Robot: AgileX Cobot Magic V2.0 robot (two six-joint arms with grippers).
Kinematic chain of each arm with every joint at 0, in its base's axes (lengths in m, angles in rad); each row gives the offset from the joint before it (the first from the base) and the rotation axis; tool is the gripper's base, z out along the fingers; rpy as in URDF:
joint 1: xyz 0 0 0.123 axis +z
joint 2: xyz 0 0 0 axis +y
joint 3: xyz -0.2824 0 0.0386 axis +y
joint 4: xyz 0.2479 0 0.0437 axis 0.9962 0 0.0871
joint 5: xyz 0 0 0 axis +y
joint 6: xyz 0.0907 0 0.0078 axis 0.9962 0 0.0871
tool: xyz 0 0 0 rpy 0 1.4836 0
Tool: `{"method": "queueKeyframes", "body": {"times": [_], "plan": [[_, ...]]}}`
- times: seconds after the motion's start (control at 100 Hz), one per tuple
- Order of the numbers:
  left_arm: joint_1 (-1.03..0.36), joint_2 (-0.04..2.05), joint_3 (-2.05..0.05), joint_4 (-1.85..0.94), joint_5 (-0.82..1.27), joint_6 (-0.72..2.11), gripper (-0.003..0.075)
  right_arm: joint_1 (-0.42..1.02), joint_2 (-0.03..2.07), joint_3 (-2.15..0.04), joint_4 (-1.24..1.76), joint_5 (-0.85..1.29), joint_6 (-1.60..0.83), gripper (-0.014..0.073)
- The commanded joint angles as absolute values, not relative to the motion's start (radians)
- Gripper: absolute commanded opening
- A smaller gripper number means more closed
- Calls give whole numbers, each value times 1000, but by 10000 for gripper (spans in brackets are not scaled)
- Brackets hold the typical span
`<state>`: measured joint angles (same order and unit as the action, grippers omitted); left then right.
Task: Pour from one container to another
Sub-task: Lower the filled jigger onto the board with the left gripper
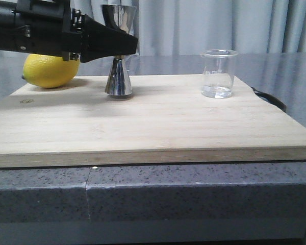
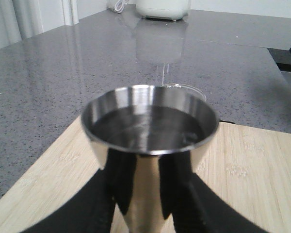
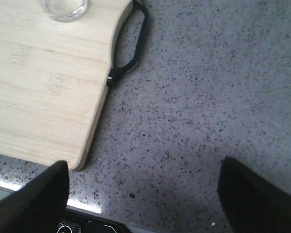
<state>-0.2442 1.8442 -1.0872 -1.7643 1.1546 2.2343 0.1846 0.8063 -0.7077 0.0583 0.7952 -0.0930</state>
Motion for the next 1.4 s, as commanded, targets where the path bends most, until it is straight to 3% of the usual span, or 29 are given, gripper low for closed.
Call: {"method": "queueKeyframes", "body": {"times": [0.0,1.39], "plan": [[-239,1800,-1105,-1818,1257,2242,206,179,797,-745,52,743,-94,566],[-237,1802,-1105,-1753,1237,2220,213,179,797,-745,51,740,-94,566]]}}
